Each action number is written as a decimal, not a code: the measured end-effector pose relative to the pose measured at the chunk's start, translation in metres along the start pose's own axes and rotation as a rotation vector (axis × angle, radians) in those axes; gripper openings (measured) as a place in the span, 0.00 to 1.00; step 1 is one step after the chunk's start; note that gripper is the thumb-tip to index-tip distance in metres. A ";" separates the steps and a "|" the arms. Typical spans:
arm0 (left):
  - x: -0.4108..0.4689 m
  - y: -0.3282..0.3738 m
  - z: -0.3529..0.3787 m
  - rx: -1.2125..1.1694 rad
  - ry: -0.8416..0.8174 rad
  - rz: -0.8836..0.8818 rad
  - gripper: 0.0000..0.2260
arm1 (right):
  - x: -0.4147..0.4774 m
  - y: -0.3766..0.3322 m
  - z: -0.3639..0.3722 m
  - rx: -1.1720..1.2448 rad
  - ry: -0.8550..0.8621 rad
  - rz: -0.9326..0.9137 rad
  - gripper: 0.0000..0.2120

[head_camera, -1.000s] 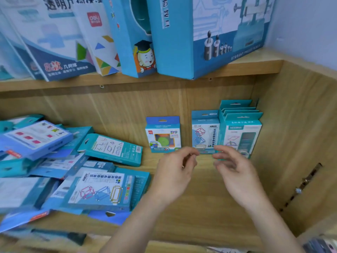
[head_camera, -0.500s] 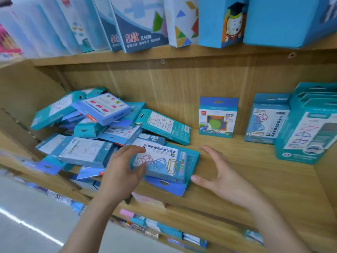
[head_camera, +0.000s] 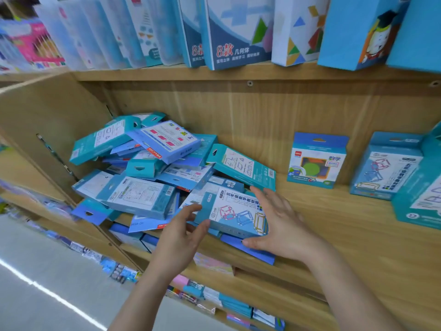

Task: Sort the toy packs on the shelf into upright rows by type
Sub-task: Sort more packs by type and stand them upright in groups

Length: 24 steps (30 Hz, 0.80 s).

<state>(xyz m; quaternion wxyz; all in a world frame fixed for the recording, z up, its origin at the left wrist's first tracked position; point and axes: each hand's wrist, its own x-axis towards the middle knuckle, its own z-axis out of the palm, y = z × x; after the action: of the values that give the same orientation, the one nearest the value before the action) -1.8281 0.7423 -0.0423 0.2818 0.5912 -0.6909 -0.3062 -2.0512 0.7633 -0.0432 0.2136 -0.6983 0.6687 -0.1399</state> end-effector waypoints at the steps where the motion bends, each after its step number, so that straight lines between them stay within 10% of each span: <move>1: 0.001 -0.001 0.000 -0.041 -0.014 -0.024 0.16 | 0.002 -0.001 0.001 -0.015 0.007 -0.005 0.54; 7: 0.002 0.006 -0.001 -0.381 -0.068 -0.134 0.09 | 0.008 -0.004 0.005 0.042 0.095 0.006 0.52; 12: -0.007 0.027 0.006 -0.789 -0.040 -0.194 0.23 | 0.002 -0.009 0.009 0.318 0.288 0.058 0.51; 20: -0.011 0.050 0.019 -0.813 -0.022 -0.055 0.11 | -0.008 -0.038 0.015 0.217 0.428 0.009 0.54; 24: -0.005 0.048 -0.004 -0.735 0.144 -0.008 0.06 | 0.001 -0.033 -0.002 0.544 0.346 -0.023 0.50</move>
<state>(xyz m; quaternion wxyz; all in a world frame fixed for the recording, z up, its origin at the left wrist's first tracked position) -1.8552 0.7521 -0.0040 0.5219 0.4732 -0.5108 -0.4927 -2.0229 0.7628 -0.0257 0.2738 -0.5888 0.6255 -0.4326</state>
